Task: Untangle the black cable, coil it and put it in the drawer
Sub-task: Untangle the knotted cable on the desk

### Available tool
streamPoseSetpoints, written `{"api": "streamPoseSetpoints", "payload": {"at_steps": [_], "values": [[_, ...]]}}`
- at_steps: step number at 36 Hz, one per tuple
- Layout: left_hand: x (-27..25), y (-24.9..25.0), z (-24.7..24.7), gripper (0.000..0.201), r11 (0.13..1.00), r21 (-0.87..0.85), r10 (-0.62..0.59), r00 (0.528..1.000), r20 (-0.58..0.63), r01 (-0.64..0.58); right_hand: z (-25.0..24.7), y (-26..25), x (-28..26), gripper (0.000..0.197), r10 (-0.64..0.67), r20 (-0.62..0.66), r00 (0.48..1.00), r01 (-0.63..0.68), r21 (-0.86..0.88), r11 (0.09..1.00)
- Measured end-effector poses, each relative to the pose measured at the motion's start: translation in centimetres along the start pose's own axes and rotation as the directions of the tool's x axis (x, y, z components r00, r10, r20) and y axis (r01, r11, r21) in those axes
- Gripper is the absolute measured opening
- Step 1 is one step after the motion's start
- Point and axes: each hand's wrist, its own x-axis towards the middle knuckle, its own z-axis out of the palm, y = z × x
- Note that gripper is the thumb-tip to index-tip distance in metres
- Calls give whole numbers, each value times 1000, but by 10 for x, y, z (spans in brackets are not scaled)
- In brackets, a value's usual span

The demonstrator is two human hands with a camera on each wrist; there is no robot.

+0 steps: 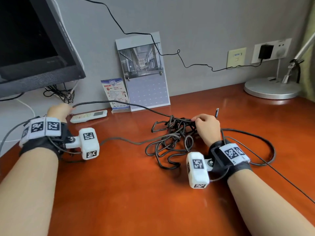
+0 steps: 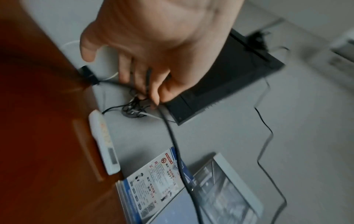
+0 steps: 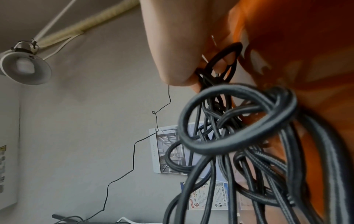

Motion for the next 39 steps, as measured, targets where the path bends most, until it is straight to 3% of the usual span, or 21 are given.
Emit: {"api": "streamPoseSetpoints", "payload": {"at_steps": [3,6,8,11,16,21,23,28,32,39], "values": [[-7,17,6,41,975,205,96,995,-22,-89,1,0,0,29,-6,-9,1000,6,9,1000],[-26,49,24,33,906,268,317,945,80,-327,2,0,1,28,-7,-22,1000,7,6,1000],[-48,69,41,27,847,233,434,874,217,-478,3,1,2,25,-4,-38,999,5,12,1000],[-85,90,75,23,711,206,565,720,403,-673,4,1,2,21,11,-53,999,-9,37,999],[-136,100,135,22,538,226,570,549,612,-812,3,2,3,17,45,-62,997,-39,94,995],[-161,98,175,28,394,254,377,407,832,-883,4,2,4,19,81,-68,994,-70,156,985],[-163,98,186,27,361,280,289,392,874,-890,3,2,3,19,85,-71,994,-71,172,982],[-160,89,201,41,372,358,197,450,871,-856,2,3,5,20,94,-69,993,-80,185,979],[-161,80,207,40,314,369,107,419,902,-875,3,3,6,21,90,-61,994,-78,182,980],[-161,78,207,36,201,385,215,424,880,-901,3,5,6,21,48,-66,997,-36,163,986]]}}
